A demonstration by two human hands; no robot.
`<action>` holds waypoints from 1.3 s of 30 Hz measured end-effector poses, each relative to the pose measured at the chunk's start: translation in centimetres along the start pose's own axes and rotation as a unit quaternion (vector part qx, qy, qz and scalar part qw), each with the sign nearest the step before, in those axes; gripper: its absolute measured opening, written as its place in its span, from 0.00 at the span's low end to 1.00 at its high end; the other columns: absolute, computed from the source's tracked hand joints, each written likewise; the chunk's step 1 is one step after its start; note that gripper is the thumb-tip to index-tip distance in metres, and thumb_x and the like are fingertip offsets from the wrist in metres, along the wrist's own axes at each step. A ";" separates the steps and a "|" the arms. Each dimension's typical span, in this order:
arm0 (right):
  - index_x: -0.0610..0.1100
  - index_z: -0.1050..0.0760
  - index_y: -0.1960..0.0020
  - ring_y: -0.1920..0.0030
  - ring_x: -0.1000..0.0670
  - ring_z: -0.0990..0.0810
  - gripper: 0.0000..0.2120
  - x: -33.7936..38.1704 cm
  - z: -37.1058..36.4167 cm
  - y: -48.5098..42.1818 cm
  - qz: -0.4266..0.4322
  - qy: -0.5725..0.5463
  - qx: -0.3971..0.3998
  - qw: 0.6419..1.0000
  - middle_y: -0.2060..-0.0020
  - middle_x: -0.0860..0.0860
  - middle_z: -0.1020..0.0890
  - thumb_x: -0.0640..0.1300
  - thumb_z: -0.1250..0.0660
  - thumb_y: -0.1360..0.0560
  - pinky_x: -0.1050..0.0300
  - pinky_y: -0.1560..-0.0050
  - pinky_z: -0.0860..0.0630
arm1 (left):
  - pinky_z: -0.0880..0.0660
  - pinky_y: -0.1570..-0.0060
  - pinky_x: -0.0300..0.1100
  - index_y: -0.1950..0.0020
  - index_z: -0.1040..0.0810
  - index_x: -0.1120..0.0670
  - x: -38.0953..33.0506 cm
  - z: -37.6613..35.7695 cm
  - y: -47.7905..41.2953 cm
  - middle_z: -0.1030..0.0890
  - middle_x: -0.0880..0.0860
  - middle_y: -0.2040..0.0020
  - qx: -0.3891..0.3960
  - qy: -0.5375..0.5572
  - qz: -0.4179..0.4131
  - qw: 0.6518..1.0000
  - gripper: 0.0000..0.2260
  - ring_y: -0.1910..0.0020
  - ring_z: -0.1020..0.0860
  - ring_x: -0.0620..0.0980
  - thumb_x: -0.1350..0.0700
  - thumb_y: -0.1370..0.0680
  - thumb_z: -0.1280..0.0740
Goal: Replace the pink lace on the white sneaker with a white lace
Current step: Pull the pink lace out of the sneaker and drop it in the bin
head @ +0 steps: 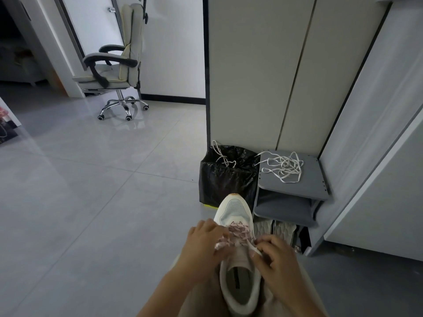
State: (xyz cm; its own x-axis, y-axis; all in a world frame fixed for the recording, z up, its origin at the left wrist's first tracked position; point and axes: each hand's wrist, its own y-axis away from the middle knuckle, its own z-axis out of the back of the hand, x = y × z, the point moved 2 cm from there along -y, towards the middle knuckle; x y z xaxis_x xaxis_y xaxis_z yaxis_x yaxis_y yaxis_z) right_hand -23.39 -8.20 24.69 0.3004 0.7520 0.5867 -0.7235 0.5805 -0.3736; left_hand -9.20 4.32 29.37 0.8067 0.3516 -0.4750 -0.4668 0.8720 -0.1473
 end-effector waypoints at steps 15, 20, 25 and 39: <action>0.48 0.21 0.60 0.54 0.59 0.30 0.14 0.9 0.5 0.2 -0.005 0.033 -0.018 0.999 0.56 0.59 0.25 0.55 0.42 0.30 0.56 0.53 0.29 | 0.32 0.63 0.32 0.66 0.28 0.48 5.4 5.2 1.8 0.25 0.46 0.68 -0.024 0.120 0.124 0.985 0.11 0.67 0.28 0.40 0.56 0.24 0.33; 0.49 0.21 0.60 0.51 0.63 0.34 0.16 1.5 0.7 0.4 -0.005 0.035 0.001 0.999 0.54 0.60 0.26 0.58 0.42 0.29 0.60 0.52 0.31 | 0.40 0.41 0.40 0.40 0.26 0.48 -0.6 0.3 0.0 0.25 0.46 0.45 0.016 -0.063 0.002 0.998 0.16 0.42 0.31 0.45 0.42 0.22 0.44; 0.48 0.19 0.59 0.48 0.55 0.28 0.22 1.3 1.1 0.7 -0.049 0.014 0.011 0.999 0.48 0.60 0.31 0.63 0.44 0.31 0.52 0.48 0.25 | 0.41 0.42 0.39 0.44 0.23 0.52 -2.6 -0.1 -2.1 0.21 0.49 0.44 0.055 -0.129 -0.014 0.990 0.11 0.43 0.28 0.48 0.53 0.20 0.43; 0.49 0.23 0.42 0.48 0.74 0.34 0.12 3.6 2.7 0.6 -0.021 0.001 0.096 0.995 0.43 0.61 0.25 0.48 0.38 0.23 0.77 0.49 0.37 | 0.43 0.51 0.33 0.51 0.24 0.52 1.1 3.8 -0.9 0.24 0.44 0.54 -0.010 -0.117 -0.006 0.993 0.09 0.52 0.29 0.44 0.55 0.20 0.44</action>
State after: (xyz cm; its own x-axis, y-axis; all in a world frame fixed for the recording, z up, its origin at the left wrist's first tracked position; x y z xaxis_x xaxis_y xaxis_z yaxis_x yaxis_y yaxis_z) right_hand -24.38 -6.00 28.54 0.3341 0.7292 0.5972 -0.8155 0.5414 -0.2048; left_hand -6.51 5.23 32.29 0.8733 0.4131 -0.2581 -0.4620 0.8704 -0.1700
